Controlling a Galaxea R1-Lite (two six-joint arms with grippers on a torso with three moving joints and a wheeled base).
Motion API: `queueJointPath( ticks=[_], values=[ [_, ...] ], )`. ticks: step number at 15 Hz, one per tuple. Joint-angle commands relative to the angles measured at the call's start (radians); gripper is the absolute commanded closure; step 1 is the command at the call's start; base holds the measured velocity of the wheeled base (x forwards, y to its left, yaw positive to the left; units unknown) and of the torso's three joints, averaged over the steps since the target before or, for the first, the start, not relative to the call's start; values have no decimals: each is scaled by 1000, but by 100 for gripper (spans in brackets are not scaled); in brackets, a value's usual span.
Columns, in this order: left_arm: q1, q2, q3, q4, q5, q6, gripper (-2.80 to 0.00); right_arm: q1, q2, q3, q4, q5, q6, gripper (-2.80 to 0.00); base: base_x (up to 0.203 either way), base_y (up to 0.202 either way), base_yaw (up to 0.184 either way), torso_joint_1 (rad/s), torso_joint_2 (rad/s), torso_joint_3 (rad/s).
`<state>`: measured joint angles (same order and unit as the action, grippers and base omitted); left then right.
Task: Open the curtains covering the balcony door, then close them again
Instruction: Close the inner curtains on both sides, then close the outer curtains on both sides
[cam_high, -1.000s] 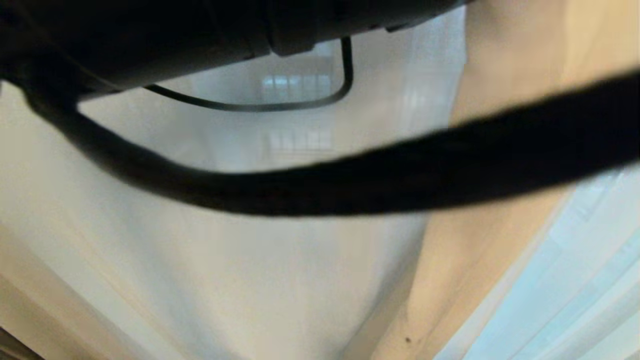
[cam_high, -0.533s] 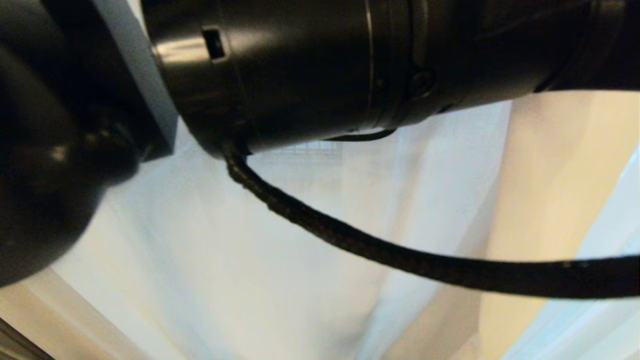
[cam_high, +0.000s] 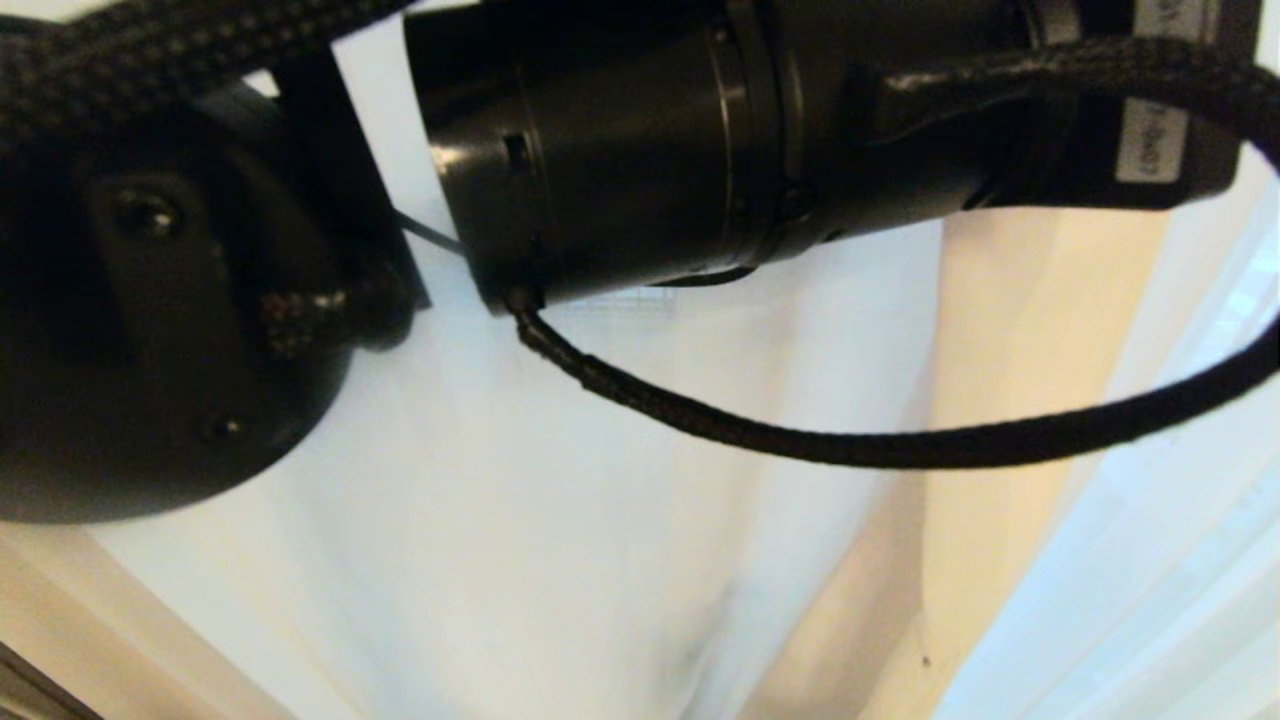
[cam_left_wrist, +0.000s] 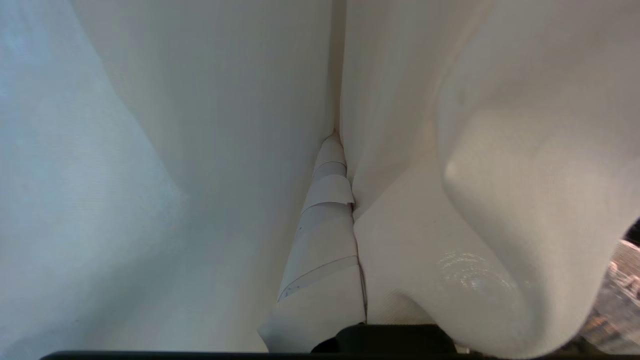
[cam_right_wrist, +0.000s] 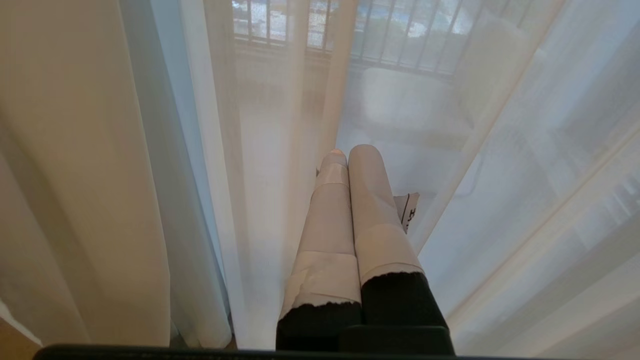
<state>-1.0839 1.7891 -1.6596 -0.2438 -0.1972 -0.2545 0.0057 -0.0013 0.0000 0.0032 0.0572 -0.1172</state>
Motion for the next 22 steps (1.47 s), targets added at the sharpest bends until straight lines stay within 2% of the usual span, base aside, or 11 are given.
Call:
queueJointPath(
  ticks=[1,12,22],
  values=[
    [25,-5,12,-3,4,0,0,0,1,0,0,1,-1,0,0,0,0,0,0,0],
    [65,-62,83,-2,33,0,0,0,1,0,0,1,-1,0,0,0,0,0,0,0],
    [112,-236,299,0,35,-3,0,0,1,0,0,1,-1,0,0,0,0,0,0,0]
  ],
)
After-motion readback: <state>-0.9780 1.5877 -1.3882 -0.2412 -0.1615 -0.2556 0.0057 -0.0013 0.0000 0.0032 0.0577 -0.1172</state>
